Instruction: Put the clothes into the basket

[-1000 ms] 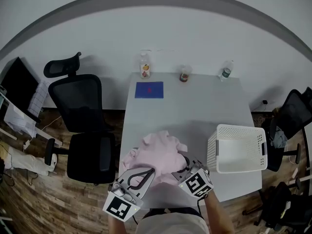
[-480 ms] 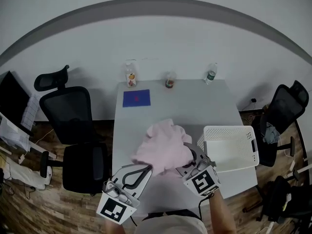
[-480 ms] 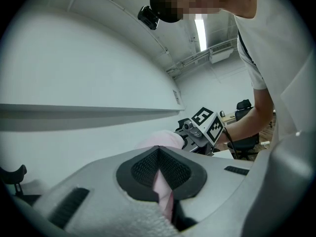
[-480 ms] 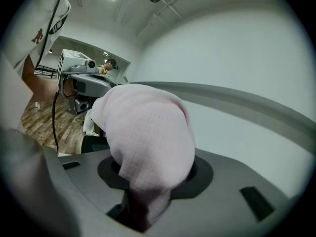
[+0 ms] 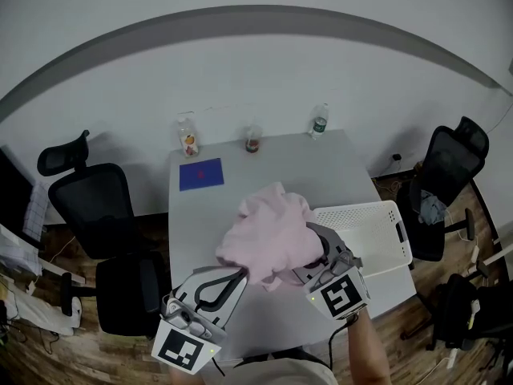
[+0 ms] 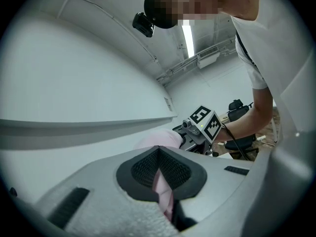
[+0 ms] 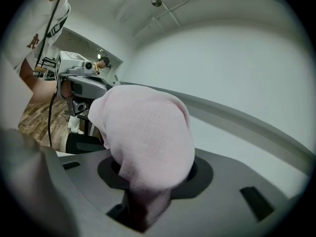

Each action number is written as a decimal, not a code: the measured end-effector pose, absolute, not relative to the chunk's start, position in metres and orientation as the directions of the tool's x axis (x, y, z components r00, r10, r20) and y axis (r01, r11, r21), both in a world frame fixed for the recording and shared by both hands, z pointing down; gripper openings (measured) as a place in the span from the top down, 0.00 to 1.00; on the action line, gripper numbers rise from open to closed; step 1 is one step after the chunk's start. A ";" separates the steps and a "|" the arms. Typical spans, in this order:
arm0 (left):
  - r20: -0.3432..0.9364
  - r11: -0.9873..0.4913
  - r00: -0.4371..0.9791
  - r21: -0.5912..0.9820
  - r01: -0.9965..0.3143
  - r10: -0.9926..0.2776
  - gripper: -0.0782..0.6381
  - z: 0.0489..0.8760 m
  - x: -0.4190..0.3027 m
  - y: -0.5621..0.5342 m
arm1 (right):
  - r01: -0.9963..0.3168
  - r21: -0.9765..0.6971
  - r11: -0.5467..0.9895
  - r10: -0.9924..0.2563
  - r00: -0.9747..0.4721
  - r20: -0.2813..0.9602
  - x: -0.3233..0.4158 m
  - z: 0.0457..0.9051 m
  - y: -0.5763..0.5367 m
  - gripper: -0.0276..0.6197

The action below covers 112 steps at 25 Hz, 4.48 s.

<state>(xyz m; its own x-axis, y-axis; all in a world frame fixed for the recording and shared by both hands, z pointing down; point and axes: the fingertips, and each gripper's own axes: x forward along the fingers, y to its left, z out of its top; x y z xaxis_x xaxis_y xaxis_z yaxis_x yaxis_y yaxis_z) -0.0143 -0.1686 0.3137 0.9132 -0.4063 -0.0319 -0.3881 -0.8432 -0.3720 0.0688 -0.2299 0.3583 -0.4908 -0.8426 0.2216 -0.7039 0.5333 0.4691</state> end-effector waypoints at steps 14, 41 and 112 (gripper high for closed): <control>-0.117 -0.837 0.950 -0.450 -0.311 -0.290 0.88 0.265 0.059 -0.162 | -0.735 0.564 0.377 -0.915 -0.388 0.106 0.152 0.280 -0.218 0.69; -0.166 -0.877 0.985 -0.479 -0.044 0.042 0.88 0.242 0.240 -0.136 | -0.796 0.602 0.072 -0.997 -0.036 0.071 0.350 0.244 -0.152 0.69; 0.294 -0.980 0.955 -0.175 0.090 0.035 0.88 0.476 0.348 -0.169 | -0.861 0.256 0.440 -0.789 -0.234 0.568 0.393 0.517 -0.161 0.40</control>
